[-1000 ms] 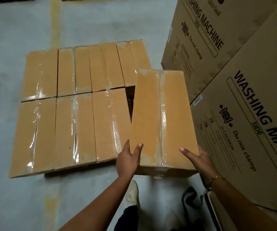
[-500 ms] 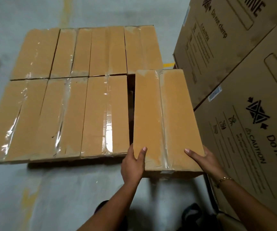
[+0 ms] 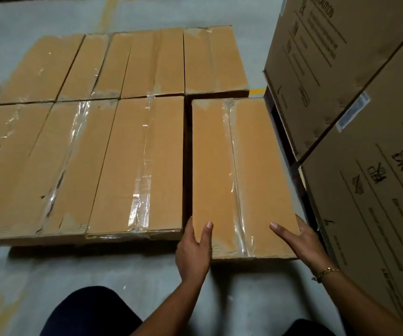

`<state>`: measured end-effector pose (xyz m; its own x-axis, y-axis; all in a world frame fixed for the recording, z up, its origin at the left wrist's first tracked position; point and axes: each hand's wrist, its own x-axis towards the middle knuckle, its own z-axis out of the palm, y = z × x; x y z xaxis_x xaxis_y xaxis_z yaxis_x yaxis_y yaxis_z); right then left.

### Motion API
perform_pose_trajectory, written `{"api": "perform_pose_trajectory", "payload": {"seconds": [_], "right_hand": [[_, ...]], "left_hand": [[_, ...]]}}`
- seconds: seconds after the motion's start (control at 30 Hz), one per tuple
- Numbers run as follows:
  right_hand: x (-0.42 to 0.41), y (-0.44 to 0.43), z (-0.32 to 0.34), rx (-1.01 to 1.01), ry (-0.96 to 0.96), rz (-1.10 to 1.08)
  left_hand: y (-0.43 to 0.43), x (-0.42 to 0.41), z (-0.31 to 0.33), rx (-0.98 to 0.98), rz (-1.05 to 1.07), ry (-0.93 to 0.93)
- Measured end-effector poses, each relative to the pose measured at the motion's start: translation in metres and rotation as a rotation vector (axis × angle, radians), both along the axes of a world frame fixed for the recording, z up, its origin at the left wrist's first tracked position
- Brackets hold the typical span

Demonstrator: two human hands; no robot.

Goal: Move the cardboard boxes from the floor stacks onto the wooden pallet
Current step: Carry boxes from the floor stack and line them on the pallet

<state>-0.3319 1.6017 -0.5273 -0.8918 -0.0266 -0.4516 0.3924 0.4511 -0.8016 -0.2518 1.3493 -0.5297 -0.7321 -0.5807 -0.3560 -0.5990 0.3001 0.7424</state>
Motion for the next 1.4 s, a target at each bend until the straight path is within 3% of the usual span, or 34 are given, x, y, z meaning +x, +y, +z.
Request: {"api": "perform_pose_trajectory", "payload": {"seconds": [0.23, 0.73, 0.87, 1.0, 1.2, 1.4], "right_hand": [[0.017, -0.009, -0.044, 0.015, 0.033, 0.022], [0.017, -0.015, -0.063, 0.082, 0.056, 0.088], [0.017, -0.017, -0.061, 0.095, 0.042, 0.094], [0.018, -0.017, -0.054, 0.079, 0.048, 0.113], [0.027, -0.002, -0.044, 0.05, 0.059, 0.28], [0.028, 0.008, -0.05, 0.101, 0.012, 0.493]], "left_hand": [[-0.009, 0.016, -0.033, -0.031, 0.025, 0.012], [-0.02, 0.025, -0.049, -0.207, 0.148, 0.07], [-0.032, 0.036, -0.05, -0.405, 0.105, 0.095], [-0.041, 0.037, -0.047, -0.694, -0.085, 0.198], [-0.074, 0.022, -0.032, -0.729, -0.699, -0.071], [-0.084, 0.021, -0.043, -0.78, -0.9, -0.218]]}}
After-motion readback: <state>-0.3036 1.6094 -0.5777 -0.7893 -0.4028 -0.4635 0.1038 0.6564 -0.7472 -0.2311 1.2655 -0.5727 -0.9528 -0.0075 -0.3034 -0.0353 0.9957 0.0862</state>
